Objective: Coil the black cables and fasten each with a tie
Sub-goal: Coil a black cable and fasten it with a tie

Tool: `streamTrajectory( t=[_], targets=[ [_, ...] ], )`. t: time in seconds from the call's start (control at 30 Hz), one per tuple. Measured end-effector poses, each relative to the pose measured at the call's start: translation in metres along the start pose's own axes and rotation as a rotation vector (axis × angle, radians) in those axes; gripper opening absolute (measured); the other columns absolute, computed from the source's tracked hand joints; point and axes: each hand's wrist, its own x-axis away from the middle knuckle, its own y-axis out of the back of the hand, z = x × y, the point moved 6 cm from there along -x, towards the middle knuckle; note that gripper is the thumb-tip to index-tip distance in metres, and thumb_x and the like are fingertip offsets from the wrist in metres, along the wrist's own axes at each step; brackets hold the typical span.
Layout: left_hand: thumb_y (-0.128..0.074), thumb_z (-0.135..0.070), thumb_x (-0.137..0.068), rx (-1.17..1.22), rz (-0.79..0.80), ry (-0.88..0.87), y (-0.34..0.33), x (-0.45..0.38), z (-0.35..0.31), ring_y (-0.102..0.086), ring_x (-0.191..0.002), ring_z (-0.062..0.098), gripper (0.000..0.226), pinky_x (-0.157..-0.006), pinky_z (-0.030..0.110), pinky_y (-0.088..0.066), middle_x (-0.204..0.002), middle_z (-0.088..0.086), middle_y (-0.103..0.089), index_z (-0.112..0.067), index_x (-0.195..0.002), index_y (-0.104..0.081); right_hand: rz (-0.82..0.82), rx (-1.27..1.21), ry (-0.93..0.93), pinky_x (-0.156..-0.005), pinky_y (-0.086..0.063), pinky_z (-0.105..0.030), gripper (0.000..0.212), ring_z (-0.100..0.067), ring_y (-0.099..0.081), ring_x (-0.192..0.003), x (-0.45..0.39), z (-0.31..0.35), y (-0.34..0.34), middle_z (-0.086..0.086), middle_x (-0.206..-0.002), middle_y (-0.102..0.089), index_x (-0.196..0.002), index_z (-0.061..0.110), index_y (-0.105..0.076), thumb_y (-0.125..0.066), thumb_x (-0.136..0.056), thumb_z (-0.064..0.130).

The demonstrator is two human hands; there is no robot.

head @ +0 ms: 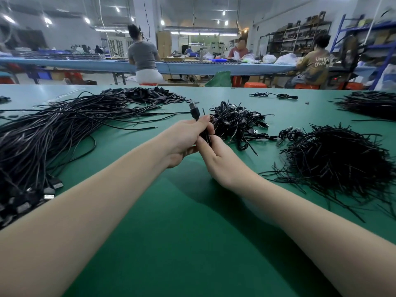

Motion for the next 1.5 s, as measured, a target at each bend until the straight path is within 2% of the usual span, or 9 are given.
streamTrajectory(
  t=[0.3, 0.47, 0.77, 0.9, 1.03, 1.2, 1.33, 1.4, 1.5],
  targets=[
    [-0.057, -0.040, -0.094, 0.112, 0.034, 0.122, -0.004, 0.002, 0.017, -0.068, -0.078, 0.016, 0.039, -0.083, 0.033, -0.056, -0.088, -0.001, -0.074, -0.020, -0.067, -0.077, -0.183, 0.901, 0.027, -0.063, -0.032, -0.036, 0.037, -0.034, -0.064, -0.094, -0.003, -0.011, 0.015, -0.010, -0.110, -0.065, -0.131, 0.013, -0.044, -0.027, -0.102, 0.028],
    [-0.068, -0.048, -0.083, 0.280, 0.002, 0.223, -0.004, 0.004, 0.024, -0.068, -0.059, 0.017, 0.036, -0.055, 0.027, -0.057, -0.080, 0.006, -0.073, -0.015, -0.069, -0.076, -0.173, 0.878, 0.045, -0.064, -0.030, -0.036, 0.034, -0.035, -0.064, -0.095, -0.006, -0.011, 0.011, -0.011, -0.111, -0.065, -0.125, 0.013, -0.048, -0.029, -0.101, 0.027],
    [-0.058, -0.049, -0.088, 0.193, -0.004, 0.085, 0.007, -0.002, 0.029, -0.071, -0.074, 0.014, 0.039, -0.059, 0.026, -0.056, -0.092, 0.003, -0.075, -0.013, -0.090, -0.075, -0.131, 0.721, -0.055, -0.067, -0.033, -0.036, 0.030, -0.034, -0.060, -0.094, -0.003, -0.016, 0.014, -0.011, -0.104, -0.062, -0.112, 0.014, -0.048, -0.025, -0.103, 0.030],
    [-0.067, -0.031, -0.087, -0.424, -0.343, -0.413, 0.041, 0.009, 0.013, -0.066, -0.103, 0.010, 0.027, -0.084, 0.030, -0.055, -0.117, -0.001, -0.069, -0.019, -0.112, -0.066, -0.083, 0.582, -0.231, -0.061, -0.033, -0.034, 0.029, -0.028, -0.048, -0.072, -0.003, -0.034, 0.036, 0.000, -0.076, -0.049, -0.079, 0.016, -0.035, -0.024, -0.103, 0.028],
    [-0.069, -0.017, -0.084, -1.333, -0.183, -0.940, 0.003, 0.024, 0.007, -0.040, -0.136, 0.025, 0.066, -0.110, 0.046, -0.034, -0.148, 0.006, -0.042, -0.016, -0.144, -0.041, 0.118, 0.580, -0.148, -0.066, -0.034, -0.033, 0.031, -0.030, -0.049, -0.077, -0.003, -0.027, 0.024, -0.008, -0.082, -0.053, -0.077, 0.015, -0.040, -0.029, -0.103, 0.029],
    [-0.050, -0.011, -0.089, -1.531, -0.159, -1.154, -0.014, 0.037, -0.001, -0.069, -0.085, 0.025, 0.030, -0.077, 0.038, -0.052, -0.102, 0.005, -0.071, -0.009, -0.114, -0.067, 0.252, 0.546, -0.052, -0.068, -0.033, -0.030, 0.024, -0.026, -0.050, -0.080, -0.003, -0.014, 0.017, -0.008, -0.088, -0.055, -0.090, 0.011, -0.045, -0.030, -0.102, 0.024],
    [-0.032, -0.033, -0.091, -1.394, -0.120, -0.978, -0.010, 0.034, -0.006, -0.065, -0.075, 0.035, 0.048, -0.067, 0.044, -0.053, -0.097, 0.014, -0.068, -0.004, -0.108, -0.065, 0.348, 0.604, 0.000, -0.061, -0.032, -0.031, 0.027, -0.012, -0.044, -0.066, -0.006, -0.002, 0.029, -0.001, -0.078, -0.050, -0.081, 0.013, -0.042, -0.029, -0.102, 0.024],
    [-0.039, -0.041, -0.096, -1.418, -0.108, -0.921, -0.013, 0.027, 0.003, -0.065, -0.078, 0.034, 0.044, -0.068, 0.041, -0.051, -0.097, 0.012, -0.067, -0.006, -0.107, -0.063, 0.405, 0.741, -0.001, -0.059, -0.033, -0.030, 0.030, -0.013, -0.044, -0.065, -0.005, -0.002, 0.031, 0.000, -0.076, -0.048, -0.078, 0.015, -0.041, -0.028, -0.102, 0.027],
    [-0.074, -0.020, -0.083, -1.446, -0.141, -1.041, -0.020, 0.032, 0.003, -0.054, -0.043, 0.029, 0.023, -0.042, 0.030, -0.039, -0.064, 0.013, -0.060, -0.002, -0.074, -0.062, 0.413, 0.980, 0.016, -0.073, -0.040, -0.036, 0.030, -0.021, -0.050, -0.078, -0.004, -0.004, 0.032, 0.005, -0.079, -0.045, -0.090, 0.017, -0.042, -0.021, -0.103, 0.035]
  ],
)
